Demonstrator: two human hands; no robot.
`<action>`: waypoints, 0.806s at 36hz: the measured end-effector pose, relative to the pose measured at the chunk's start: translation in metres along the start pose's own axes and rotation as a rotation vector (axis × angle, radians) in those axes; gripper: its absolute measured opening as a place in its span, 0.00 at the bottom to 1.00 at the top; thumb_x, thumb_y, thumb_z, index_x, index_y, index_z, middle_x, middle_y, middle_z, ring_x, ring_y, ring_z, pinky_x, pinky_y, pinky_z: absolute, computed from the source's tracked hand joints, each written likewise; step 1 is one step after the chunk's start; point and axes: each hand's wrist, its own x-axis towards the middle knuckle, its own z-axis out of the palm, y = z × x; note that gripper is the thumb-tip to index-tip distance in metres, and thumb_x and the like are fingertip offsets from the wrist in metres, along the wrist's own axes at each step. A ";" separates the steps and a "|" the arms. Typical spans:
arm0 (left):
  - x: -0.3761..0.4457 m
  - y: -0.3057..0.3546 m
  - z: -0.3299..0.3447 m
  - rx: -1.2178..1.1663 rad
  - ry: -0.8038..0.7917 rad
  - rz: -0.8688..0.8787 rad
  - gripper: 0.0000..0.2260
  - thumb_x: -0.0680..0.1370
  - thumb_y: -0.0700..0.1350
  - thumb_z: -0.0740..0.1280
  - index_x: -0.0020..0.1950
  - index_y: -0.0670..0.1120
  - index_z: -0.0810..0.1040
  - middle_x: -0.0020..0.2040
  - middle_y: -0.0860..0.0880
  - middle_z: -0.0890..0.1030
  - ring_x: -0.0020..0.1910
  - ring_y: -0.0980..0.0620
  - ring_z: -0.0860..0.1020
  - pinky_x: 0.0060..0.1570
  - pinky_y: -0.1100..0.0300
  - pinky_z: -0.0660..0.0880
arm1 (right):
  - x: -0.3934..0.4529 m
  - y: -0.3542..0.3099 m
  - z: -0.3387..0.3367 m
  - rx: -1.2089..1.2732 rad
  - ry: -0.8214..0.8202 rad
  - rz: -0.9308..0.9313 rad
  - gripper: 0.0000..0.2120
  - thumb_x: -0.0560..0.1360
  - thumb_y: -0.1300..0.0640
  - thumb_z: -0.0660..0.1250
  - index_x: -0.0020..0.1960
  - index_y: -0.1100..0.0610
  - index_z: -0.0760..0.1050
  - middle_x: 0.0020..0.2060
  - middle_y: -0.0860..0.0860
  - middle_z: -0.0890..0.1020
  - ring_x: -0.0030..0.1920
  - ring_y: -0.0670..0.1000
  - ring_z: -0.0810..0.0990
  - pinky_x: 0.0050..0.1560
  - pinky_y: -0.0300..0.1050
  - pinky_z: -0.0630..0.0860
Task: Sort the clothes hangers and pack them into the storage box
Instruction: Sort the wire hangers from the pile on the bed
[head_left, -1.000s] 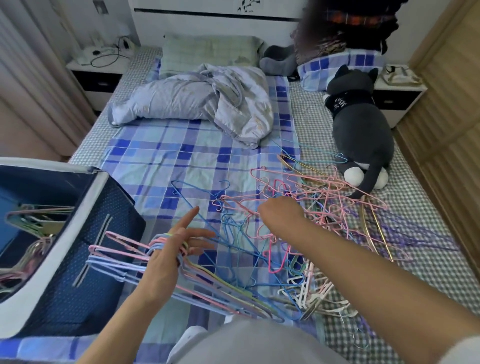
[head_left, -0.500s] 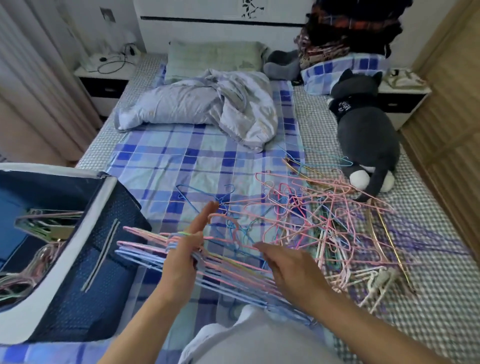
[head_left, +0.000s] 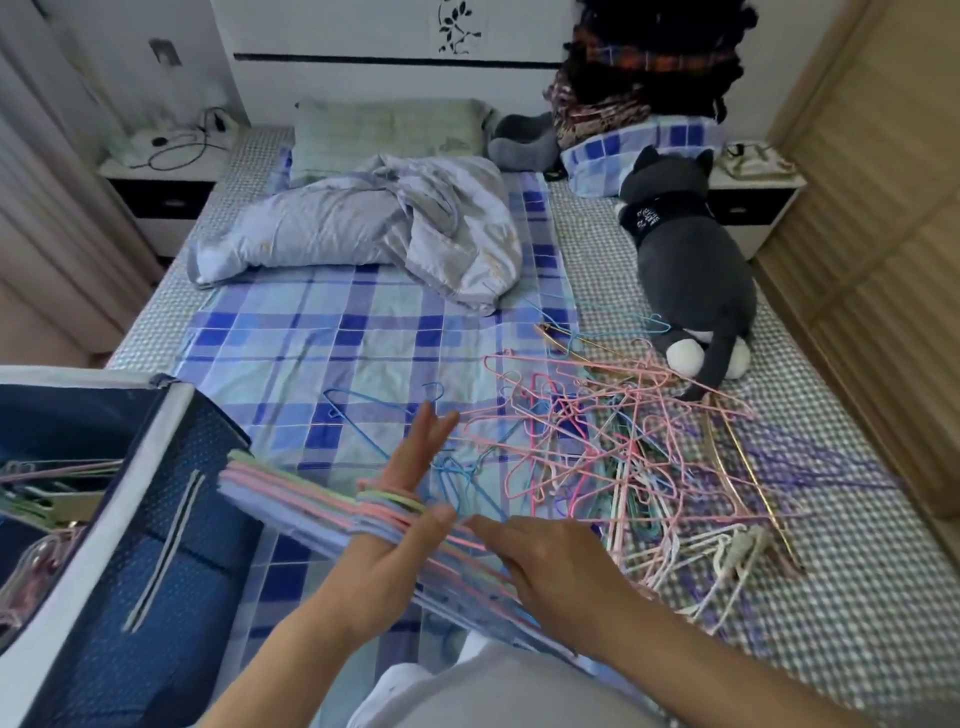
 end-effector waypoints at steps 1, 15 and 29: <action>-0.001 0.000 0.000 -0.017 0.020 0.006 0.30 0.80 0.53 0.63 0.80 0.66 0.55 0.80 0.57 0.64 0.81 0.54 0.58 0.79 0.54 0.54 | 0.001 0.001 0.001 -0.008 -0.015 -0.018 0.22 0.74 0.58 0.63 0.67 0.43 0.72 0.37 0.46 0.79 0.32 0.52 0.77 0.27 0.42 0.68; -0.025 -0.041 -0.002 -0.255 0.374 -0.269 0.17 0.79 0.50 0.61 0.63 0.54 0.84 0.24 0.40 0.70 0.38 0.40 0.80 0.45 0.59 0.76 | 0.000 0.050 0.059 0.601 -0.524 0.440 0.17 0.83 0.50 0.60 0.71 0.48 0.74 0.53 0.50 0.80 0.52 0.47 0.77 0.59 0.42 0.73; -0.025 -0.043 -0.004 -0.032 0.443 -0.381 0.20 0.81 0.48 0.53 0.60 0.50 0.85 0.44 0.38 0.84 0.49 0.34 0.78 0.58 0.44 0.69 | -0.035 0.253 0.121 0.349 -0.354 1.314 0.15 0.79 0.61 0.59 0.64 0.62 0.75 0.59 0.60 0.79 0.51 0.58 0.79 0.45 0.47 0.74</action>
